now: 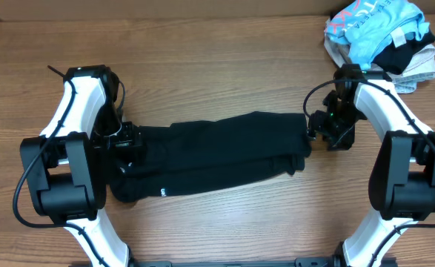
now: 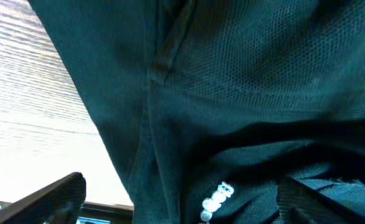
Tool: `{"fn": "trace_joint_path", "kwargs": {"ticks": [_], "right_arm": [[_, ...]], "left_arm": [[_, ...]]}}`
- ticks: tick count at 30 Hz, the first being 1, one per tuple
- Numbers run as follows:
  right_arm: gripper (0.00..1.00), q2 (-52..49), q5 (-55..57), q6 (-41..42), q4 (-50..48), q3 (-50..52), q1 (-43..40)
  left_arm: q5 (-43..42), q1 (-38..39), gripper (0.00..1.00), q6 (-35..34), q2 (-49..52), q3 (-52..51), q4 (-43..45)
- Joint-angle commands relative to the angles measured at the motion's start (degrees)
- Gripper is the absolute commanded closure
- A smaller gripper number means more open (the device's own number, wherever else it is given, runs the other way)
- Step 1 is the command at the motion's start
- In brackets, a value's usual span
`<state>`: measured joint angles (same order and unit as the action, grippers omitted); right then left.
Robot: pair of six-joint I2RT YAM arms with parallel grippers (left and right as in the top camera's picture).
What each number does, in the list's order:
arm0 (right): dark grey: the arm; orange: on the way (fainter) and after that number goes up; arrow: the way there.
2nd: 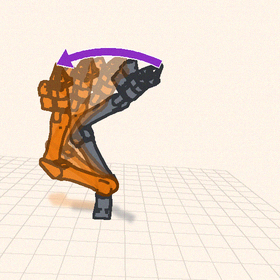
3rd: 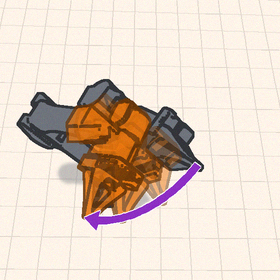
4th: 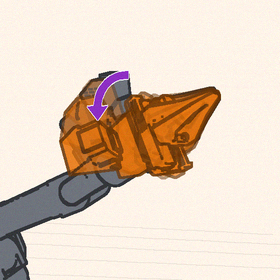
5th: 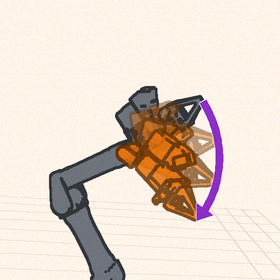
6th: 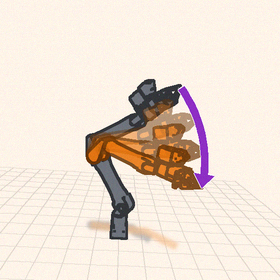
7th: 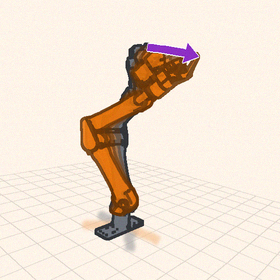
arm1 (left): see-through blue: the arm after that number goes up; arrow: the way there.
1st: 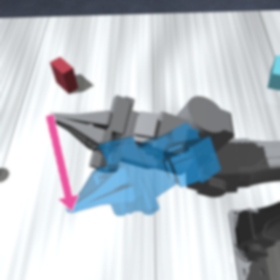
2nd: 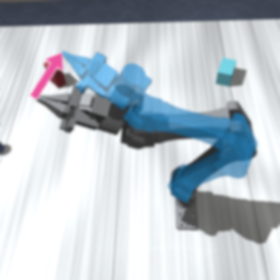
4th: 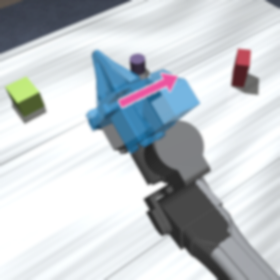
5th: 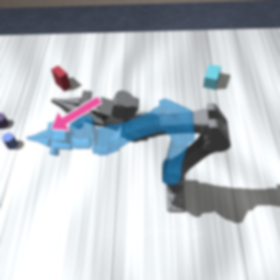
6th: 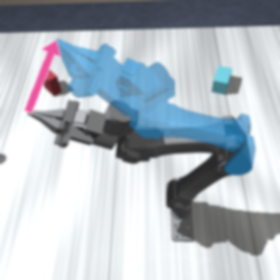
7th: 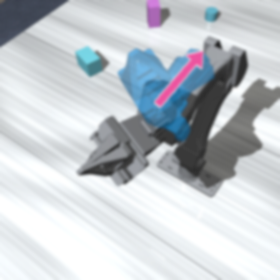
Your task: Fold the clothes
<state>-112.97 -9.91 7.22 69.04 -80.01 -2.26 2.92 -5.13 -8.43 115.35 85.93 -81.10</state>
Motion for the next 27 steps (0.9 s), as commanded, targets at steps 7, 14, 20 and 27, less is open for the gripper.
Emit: {"fn": "trace_joint_path", "kwargs": {"ticks": [7,14,20,27], "right_arm": [[0.21,1.5,-9.7,-4.7,-7.4,3.4,2.3],[0.26,1.5,-9.8,-2.1,-16.6,13.5,6.7],[0.96,1.5,-9.6,-0.2,-18.2,15.2,5.9],[0.96,2.6,-8.8,0.5,-12.5,8.7,-5.6]], "left_arm": [[0.3,-0.2,0.00,-0.6,-1.3,20.3,-4.0],[-2.2,-0.2,0.00,-4.0,-1.3,45.9,-5.9],[-3.1,-0.1,0.00,-4.0,-1.3,51.5,-7.0],[-2.2,-0.1,0.00,-1.8,-1.3,51.4,-8.2]]}}
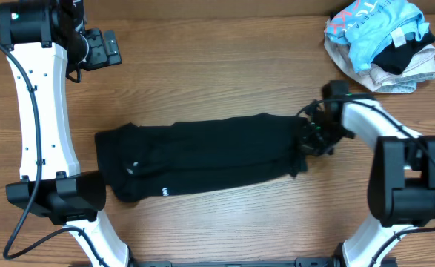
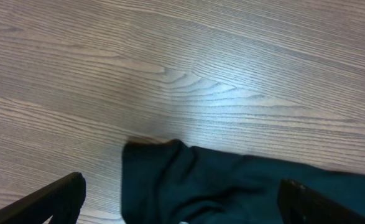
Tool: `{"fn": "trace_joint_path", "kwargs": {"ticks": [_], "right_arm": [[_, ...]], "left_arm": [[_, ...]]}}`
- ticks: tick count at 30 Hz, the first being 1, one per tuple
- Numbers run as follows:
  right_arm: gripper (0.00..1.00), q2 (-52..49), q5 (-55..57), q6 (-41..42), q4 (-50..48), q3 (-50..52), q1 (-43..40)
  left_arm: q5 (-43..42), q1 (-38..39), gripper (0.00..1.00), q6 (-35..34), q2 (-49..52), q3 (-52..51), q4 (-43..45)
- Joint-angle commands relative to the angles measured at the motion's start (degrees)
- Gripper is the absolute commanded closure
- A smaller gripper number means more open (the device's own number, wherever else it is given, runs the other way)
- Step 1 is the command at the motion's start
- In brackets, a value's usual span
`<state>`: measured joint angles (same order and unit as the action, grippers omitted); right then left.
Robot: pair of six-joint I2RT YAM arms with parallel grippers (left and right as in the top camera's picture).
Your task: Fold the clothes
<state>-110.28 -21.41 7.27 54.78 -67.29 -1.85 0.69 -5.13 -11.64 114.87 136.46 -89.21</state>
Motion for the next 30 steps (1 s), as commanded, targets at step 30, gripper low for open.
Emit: {"fn": "trace_joint_path", "kwargs": {"ticks": [30], "right_arm": [[0.75,9.2,2.4,0.0,9.1,-12.6,20.9]], "left_arm": [[1.8,-0.1,0.00,1.3,-0.8,0.9,2.5]]}}
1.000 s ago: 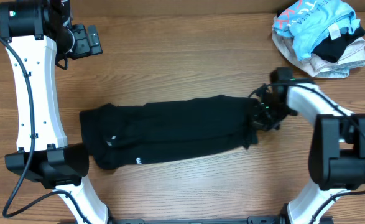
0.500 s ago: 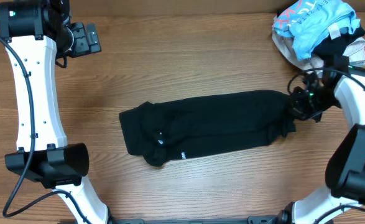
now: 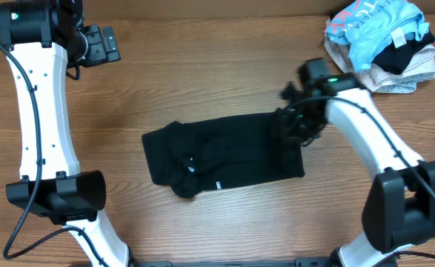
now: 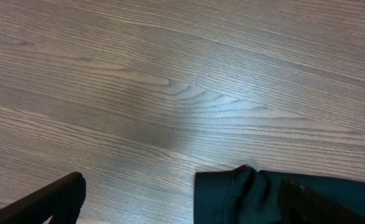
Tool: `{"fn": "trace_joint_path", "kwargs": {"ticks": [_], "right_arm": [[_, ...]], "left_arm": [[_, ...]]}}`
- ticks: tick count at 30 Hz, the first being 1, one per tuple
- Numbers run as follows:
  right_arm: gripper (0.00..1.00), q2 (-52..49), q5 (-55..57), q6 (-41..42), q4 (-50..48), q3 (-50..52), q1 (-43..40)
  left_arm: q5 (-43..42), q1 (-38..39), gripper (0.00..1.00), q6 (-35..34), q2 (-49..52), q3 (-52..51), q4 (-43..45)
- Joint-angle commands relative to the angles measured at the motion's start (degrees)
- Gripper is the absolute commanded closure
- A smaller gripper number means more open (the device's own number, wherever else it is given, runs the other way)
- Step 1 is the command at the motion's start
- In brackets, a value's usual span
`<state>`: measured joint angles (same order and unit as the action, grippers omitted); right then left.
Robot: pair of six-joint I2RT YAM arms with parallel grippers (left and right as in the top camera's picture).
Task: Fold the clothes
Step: 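Grasp the shirt's right end with the right gripper and fold leftward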
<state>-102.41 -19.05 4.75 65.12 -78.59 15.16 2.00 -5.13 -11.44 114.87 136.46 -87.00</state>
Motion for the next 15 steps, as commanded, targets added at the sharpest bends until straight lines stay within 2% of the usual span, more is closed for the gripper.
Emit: {"fn": "trace_joint_path", "kwargs": {"ticks": [1,5,7,15], "right_arm": [[0.68,1.4,0.0,3.1,-1.9,-1.3,5.3],[0.28,1.4,-0.5,4.3,-3.3,-1.4,10.1],[0.23,1.4,-1.6,4.3,-2.0,-2.0,10.7],[0.16,2.2,-0.9,3.8,5.2,-10.7,6.6]], "left_arm": [[0.5,-0.1,0.00,1.1,-0.8,0.9,0.3],[-0.2,-0.1,0.00,1.1,-0.8,0.9,0.2],[-0.6,-0.1,0.00,1.1,-0.8,0.9,0.2],[-8.6,0.1,0.00,1.8,-0.8,-5.5,-1.4]]}}
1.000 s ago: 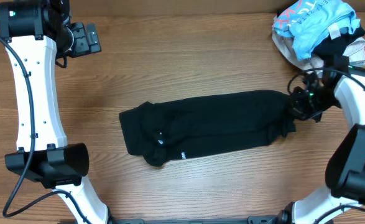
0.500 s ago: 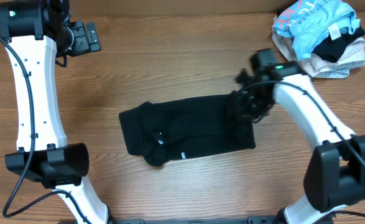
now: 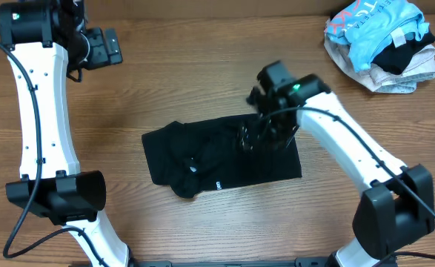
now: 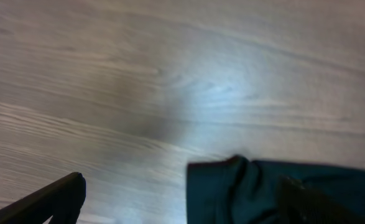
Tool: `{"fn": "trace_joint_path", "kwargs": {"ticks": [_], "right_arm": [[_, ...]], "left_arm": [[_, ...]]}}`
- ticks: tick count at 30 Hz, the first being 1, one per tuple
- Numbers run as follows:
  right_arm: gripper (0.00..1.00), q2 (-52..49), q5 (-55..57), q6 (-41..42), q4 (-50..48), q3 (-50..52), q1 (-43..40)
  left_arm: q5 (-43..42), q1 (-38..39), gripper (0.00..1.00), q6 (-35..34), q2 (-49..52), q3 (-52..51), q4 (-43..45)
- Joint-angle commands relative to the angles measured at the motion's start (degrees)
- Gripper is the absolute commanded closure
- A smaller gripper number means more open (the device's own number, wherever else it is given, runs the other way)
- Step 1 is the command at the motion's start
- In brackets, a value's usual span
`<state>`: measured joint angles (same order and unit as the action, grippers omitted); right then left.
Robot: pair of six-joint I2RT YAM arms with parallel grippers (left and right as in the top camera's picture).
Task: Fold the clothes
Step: 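Grasp the shirt's right end with the right gripper and fold leftward, then grasp the strip's left end with the left gripper and fold rightward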
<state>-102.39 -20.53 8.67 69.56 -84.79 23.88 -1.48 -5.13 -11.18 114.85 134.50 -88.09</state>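
A black garment (image 3: 202, 159) lies crumpled lengthwise on the middle of the wooden table (image 3: 202, 74). My right gripper (image 3: 265, 139) is low over its right half, shut on a lifted end of the fabric, which bunches beneath it. Raised high at the far left, my left gripper (image 3: 102, 48) is well away from the cloth. In the left wrist view the left gripper (image 4: 182, 190) is open with nothing between its dark fingers (image 4: 51, 199). Far below, a corner of the black garment (image 4: 275, 193) shows.
A heap of other clothes (image 3: 380, 41), light blue, black and beige, sits at the table's far right corner. The right arm (image 3: 350, 148) stretches from the front right across to the garment.
My right gripper has moved left, from the garment's right end to over its right half, taking fabric with it. The left arm remains raised at the far left.
Both grippers were down at the ends of the long, stretched-out garment. Then my left gripper was raised and open at the far left, with the right still at the right end. Later the garment lay shorter and farther right; now its right end is carried leftward.
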Motion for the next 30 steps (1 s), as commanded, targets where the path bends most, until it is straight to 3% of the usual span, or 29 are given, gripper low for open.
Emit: {"fn": "trace_joint_path", "kwargs": {"ticks": [1,3,6,9,16,20,30], "right_arm": [[0.14,2.5,1.3,-0.1,1.3,-5.5,-3.0],[0.10,3.0,2.2,-0.1,2.1,-6.7,-4.8],[0.08,3.4,2.5,-0.2,2.9,-6.8,-6.9],[0.07,3.4,2.5,-1.3,3.7,-6.8,-8.8],[0.00,3.4,4.8,-1.6,3.8,-6.8,-9.9],[0.00,3.4,5.9,-1.6,3.1,-6.8,-9.9],[0.00,3.4,5.9,-1.6,2.1,-6.8,-9.9]], "left_arm": [[-5.9,0.3,0.00,2.0,-0.8,-5.2,-0.4],[-6.0,1.0,0.01,2.2,-0.8,-8.5,-1.5],[-5.8,2.0,0.10,2.1,-0.9,-13.8,-3.1],[-5.8,3.9,0.10,1.1,-2.4,-21.7,-1.3],[-6.3,6.9,0.08,-6.5,-13.3,-45.7,14.3],[-10.3,7.1,0.03,-7.4,-20.0,-57.1,23.6],[-12.2,7.4,0.00,-10.5,-23.0,-73.2,35.3]]}}
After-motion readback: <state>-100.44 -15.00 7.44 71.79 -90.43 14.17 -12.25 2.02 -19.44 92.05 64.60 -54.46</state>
